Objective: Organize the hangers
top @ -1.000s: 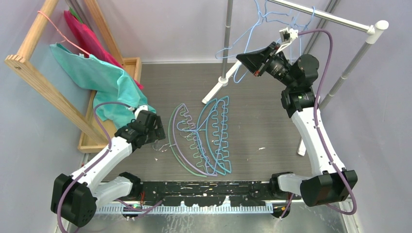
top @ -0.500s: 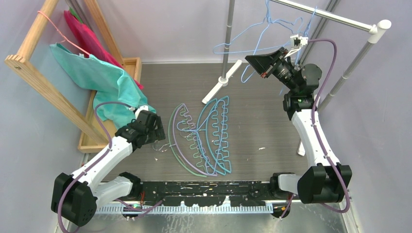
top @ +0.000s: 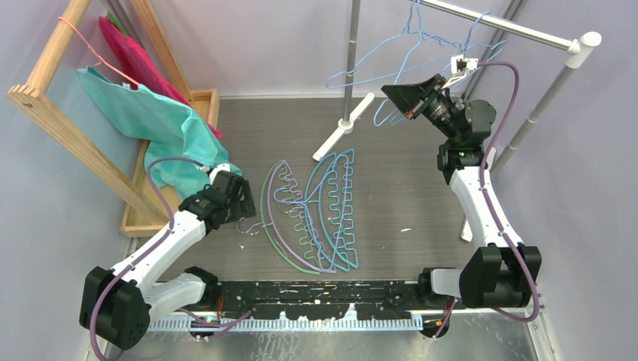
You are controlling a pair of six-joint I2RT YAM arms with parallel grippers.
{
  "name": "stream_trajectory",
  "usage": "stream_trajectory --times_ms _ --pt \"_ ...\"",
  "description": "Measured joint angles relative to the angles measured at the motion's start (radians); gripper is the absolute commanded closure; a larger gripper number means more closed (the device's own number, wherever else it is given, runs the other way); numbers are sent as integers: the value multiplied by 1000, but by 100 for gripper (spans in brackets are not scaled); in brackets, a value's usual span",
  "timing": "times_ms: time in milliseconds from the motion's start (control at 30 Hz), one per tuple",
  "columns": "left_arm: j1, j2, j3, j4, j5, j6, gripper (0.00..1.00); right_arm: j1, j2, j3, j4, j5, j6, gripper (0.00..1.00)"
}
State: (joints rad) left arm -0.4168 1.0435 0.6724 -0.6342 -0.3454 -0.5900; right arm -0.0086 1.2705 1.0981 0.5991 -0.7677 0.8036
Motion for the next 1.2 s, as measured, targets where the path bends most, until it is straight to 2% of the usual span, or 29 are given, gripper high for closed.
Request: stream_trajectory --times_ms 233,400,633,700,800,867,900,1067,1200 --pt "0 1 0 0 0 0 2 0 26 -9 22 7 4 97" --pt "0 12 0 1 0 0 2 11 94 45 11 -11 1 97" --pt "0 20 -4 2 0 0 2 104 135 104 -83 1 -71 96" --pt "0 22 -4 2 0 0 2 137 147 119 -100 18 -87 89" --pt "0 22 -4 2 -1 0 2 160 159 130 -118 51 -101 65" --pt "0 22 -4 2 -1 0 2 162 159 129 -147 66 -109 46" --pt "0 22 -4 2 -1 0 2 165 159 126 -166 77 -116 40" --pt "0 22 -4 2 -3 0 2 170 119 76 -254 142 -162 24" --pt "0 26 -4 2 -3 0 2 171 51 64 -318 184 -206 22"
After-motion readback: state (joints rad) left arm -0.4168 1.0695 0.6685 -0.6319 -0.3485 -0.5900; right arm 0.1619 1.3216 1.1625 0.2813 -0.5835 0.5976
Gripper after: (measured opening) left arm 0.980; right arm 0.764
